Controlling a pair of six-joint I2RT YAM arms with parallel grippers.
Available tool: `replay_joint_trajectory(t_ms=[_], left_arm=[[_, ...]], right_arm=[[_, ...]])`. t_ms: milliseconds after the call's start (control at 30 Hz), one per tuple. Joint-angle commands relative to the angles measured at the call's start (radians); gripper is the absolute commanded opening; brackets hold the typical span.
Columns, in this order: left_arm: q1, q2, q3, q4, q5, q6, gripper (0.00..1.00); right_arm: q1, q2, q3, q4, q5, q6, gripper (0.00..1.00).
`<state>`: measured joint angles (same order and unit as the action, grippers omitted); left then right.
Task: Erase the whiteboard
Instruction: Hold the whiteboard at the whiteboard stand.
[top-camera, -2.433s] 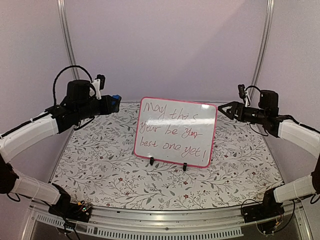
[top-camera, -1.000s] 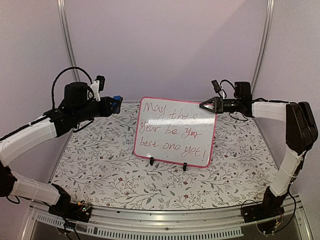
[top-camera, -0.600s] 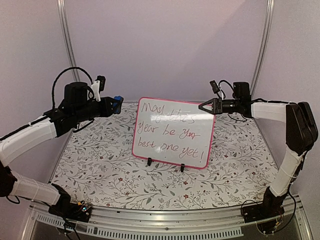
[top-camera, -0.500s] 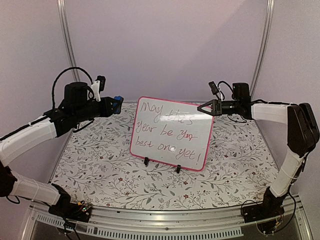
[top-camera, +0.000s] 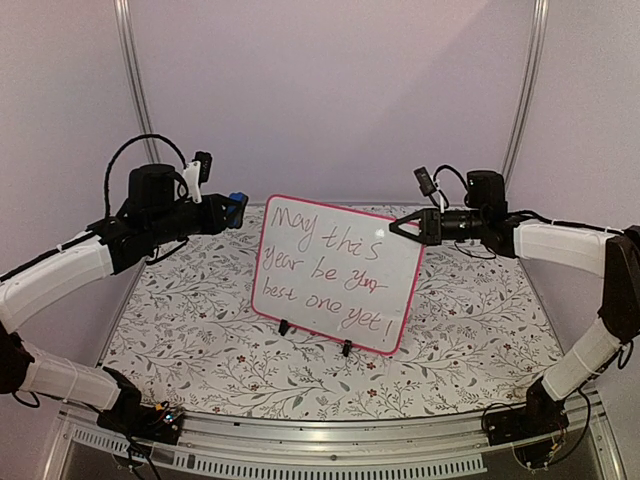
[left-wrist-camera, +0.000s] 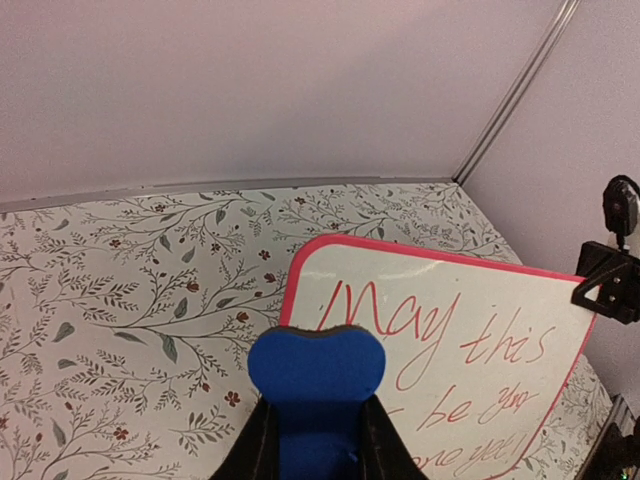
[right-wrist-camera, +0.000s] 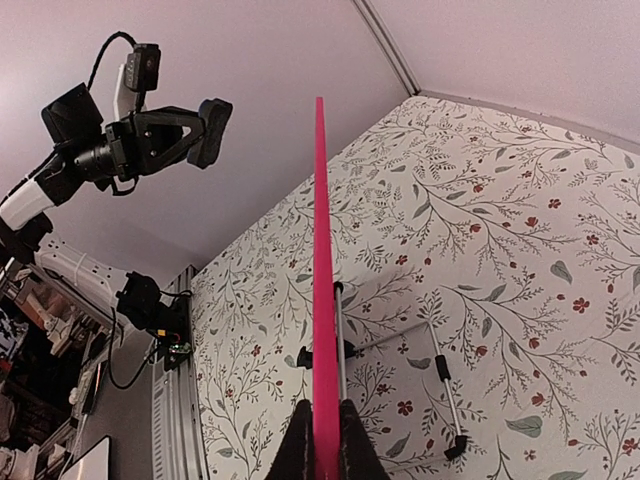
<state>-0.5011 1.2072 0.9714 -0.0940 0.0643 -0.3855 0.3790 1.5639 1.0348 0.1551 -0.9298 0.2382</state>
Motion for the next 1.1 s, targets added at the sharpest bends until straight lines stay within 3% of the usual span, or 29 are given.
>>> replay_joint_trajectory(t_ms=[0,333,700,1067], left_arm=[[0.002,-0.009,-0.007,0.024,0.014,0.002,0.15],[0.002,-0.009,-0.02,0.059,0.052,0.011,0.15],[0.002,-0.014,-0.054,0.146,0.122,0.052,0.16],[-0.01,-0.002,-0.059,0.16,0.158,0.07,0.16]], right_arm=[[0.044,-0.066,-0.04,0.014,0.082,-0.022,0.0],[0.132,-0.192,-0.111,0.004,0.27,0.016,0.0],[0.141,-0.27,-0.126,-0.1,0.367,0.003,0.0],[0.159,-0.364,-0.19,-0.099,0.445,0.059,0.0]])
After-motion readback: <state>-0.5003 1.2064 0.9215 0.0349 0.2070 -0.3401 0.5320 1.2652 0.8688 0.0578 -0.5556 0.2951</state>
